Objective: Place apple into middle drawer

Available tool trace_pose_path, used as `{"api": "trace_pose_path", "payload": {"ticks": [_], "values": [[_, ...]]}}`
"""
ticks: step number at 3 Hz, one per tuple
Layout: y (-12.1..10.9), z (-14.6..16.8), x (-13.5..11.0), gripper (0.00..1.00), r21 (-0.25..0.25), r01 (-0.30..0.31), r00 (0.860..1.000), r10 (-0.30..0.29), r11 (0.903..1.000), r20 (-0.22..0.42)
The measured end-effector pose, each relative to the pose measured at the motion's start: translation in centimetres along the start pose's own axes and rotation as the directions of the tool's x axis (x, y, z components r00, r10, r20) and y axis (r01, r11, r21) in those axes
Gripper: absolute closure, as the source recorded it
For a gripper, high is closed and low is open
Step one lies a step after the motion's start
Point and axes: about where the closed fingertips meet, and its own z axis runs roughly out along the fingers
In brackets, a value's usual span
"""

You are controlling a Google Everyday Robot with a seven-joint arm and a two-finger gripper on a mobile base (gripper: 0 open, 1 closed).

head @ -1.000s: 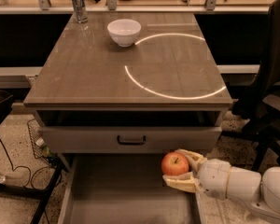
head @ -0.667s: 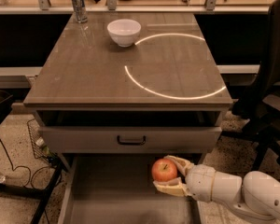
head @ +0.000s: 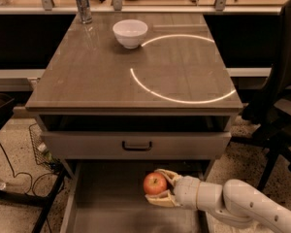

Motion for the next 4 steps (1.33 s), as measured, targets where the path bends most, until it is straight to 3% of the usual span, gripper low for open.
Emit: {"api": "trace_pose_path", "payload": {"ticks": [2,3,4], "values": [[-0.3,5.9,3.9,1.0,-0.082,0.041,0.998,-0.045,0.9958,-0.048],[-0.5,6.6,4.2,1.0,-0.093,0.035,0.998,-0.039,0.995,-0.045],[-1.0,9.4,5.9,1.0,-0.147,0.025,1.0,-0.027,0.9888,-0.014]]}}
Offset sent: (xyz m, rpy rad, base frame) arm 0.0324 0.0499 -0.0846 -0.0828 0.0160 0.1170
